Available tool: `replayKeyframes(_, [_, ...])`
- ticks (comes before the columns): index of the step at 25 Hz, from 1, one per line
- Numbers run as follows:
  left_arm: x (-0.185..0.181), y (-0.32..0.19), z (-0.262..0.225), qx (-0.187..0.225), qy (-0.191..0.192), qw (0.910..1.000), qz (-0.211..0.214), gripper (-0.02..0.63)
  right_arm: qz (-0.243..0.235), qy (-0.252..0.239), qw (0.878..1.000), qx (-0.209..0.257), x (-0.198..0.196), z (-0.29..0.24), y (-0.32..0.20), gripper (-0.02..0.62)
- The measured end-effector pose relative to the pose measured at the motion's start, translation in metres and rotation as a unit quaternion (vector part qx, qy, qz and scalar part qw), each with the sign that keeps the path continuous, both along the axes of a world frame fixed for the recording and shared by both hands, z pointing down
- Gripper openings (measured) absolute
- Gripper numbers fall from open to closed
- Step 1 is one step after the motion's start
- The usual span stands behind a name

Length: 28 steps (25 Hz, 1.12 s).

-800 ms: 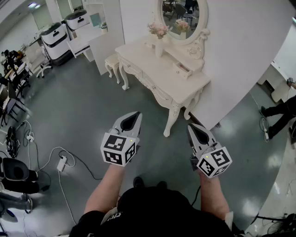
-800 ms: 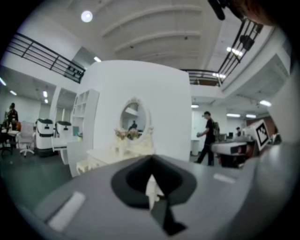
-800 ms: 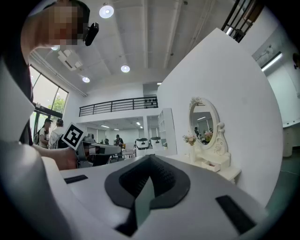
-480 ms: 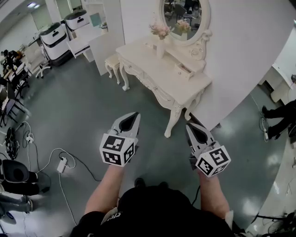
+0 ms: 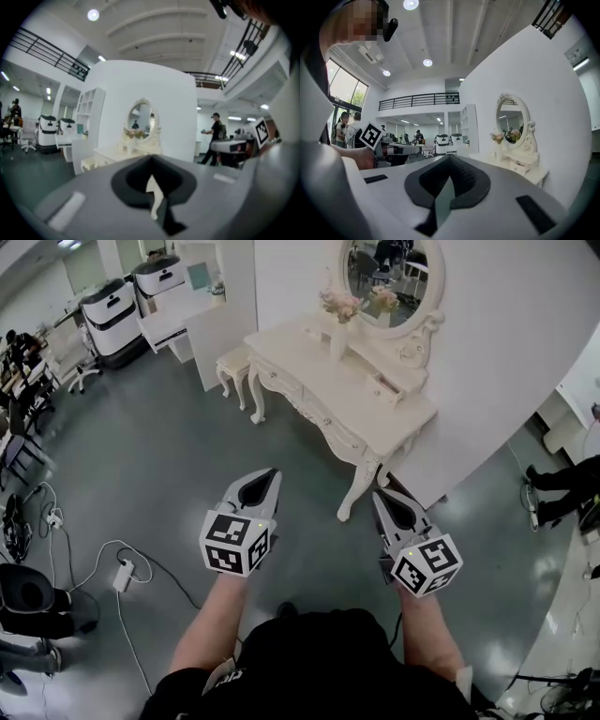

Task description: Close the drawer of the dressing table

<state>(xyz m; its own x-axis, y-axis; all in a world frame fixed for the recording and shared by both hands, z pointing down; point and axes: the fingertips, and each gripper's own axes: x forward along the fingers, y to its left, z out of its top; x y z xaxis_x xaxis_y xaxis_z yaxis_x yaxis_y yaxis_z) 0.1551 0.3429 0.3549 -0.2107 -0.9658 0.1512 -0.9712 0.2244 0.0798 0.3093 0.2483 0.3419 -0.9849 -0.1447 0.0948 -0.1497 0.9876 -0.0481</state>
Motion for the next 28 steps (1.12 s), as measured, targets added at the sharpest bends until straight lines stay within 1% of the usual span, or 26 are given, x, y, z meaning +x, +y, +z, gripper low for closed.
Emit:
replayKeyframes(5, [-0.014,0.012,0.007,0.009,0.029,0.9995,0.009,0.009,0.015,0.014,1.0,-0.008,-0.013,0.01,0.008,-0.006])
replayKeyframes(14, [-0.037,0.008,0.017,0.006,0.043,0.999,0.013,0.009,0.01,0.027,0.999,-0.027,-0.042,0.025,0.002,-0.006])
replayKeyframes(17, [-0.045,0.0,0.021,0.002,0.051,0.9986,0.016,0.009,0.004,0.032,0.999,-0.032,-0.056,0.032,-0.007,-0.006])
replayKeyframes(22, [-0.059,-0.021,0.024,-0.003,0.055,0.9983,0.017,0.009,-0.005,0.034,0.999,-0.037,-0.075,0.037,-0.028,-0.006])
replayKeyframes(26, [-0.069,-0.048,0.024,-0.004,0.067,0.9976,0.019,0.009,-0.009,0.037,0.998,-0.047,-0.088,0.044,-0.056,-0.006])
replayKeyframes(28, [-0.073,-0.065,0.024,-0.008,0.065,0.9976,0.023,0.009,-0.01,0.036,0.998,-0.053,-0.096,0.046,-0.074,-0.006])
